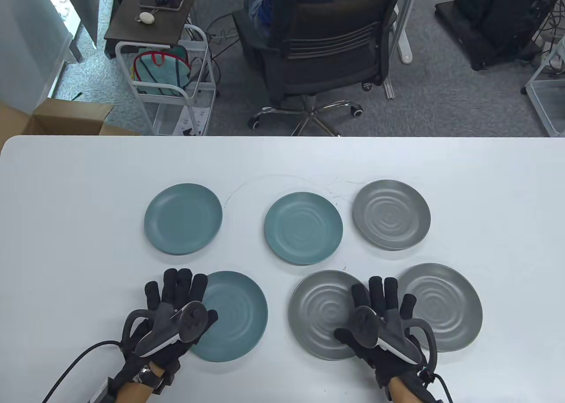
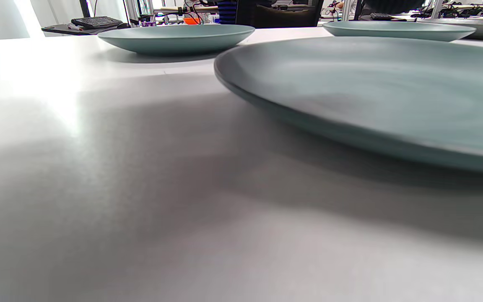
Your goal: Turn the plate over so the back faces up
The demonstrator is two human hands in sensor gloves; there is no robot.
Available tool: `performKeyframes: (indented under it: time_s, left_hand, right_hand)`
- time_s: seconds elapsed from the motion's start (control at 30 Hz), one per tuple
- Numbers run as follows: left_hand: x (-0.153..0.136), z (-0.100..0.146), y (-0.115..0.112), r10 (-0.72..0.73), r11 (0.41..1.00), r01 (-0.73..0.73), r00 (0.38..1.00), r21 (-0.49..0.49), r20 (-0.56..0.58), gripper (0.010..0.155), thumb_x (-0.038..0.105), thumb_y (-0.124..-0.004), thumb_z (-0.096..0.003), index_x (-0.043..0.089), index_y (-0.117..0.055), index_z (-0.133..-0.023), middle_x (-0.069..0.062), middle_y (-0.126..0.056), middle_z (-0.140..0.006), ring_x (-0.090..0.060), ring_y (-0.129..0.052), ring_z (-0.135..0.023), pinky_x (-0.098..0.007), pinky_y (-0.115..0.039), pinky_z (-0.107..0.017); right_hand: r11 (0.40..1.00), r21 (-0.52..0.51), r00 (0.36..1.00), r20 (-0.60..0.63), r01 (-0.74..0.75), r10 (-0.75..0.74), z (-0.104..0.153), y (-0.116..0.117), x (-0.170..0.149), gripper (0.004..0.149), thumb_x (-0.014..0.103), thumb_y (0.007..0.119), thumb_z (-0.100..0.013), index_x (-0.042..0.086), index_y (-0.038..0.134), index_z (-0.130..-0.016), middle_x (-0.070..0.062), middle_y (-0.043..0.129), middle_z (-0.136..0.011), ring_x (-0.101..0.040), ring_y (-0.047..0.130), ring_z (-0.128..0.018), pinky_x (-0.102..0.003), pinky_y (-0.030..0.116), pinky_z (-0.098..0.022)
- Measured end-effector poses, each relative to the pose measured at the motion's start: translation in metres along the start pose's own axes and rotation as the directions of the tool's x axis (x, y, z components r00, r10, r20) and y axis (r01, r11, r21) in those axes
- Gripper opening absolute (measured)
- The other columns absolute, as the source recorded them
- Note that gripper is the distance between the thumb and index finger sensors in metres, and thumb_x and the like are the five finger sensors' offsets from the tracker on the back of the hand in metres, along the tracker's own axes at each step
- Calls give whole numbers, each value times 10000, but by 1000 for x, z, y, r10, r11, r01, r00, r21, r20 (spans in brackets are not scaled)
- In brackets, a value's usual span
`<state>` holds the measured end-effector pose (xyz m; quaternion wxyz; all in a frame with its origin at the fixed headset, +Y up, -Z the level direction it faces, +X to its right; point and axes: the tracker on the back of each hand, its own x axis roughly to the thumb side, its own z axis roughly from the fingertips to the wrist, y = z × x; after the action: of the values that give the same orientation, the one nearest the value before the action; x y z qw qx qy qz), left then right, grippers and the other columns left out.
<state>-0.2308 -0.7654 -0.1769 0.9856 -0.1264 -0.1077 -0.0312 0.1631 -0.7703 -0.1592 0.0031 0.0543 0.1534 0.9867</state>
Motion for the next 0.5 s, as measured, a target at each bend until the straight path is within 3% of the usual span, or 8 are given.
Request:
performKeyframes:
  time_s: [0.5]
  left_hand:
    - [2, 0, -1, -2, 1000, 2, 1000, 0, 15, 816, 667, -523, -558, 211, -324, -1205, -194, -317, -1216, -492, -346, -1159, -722, -336, -761]
  right_hand:
    - [1000, 6, 1000, 7, 8, -8, -3, 1, 2, 957, 705, 597, -463, 184, 167, -1141, -213, 86, -1183, -476, 43, -1057, -736, 156, -712]
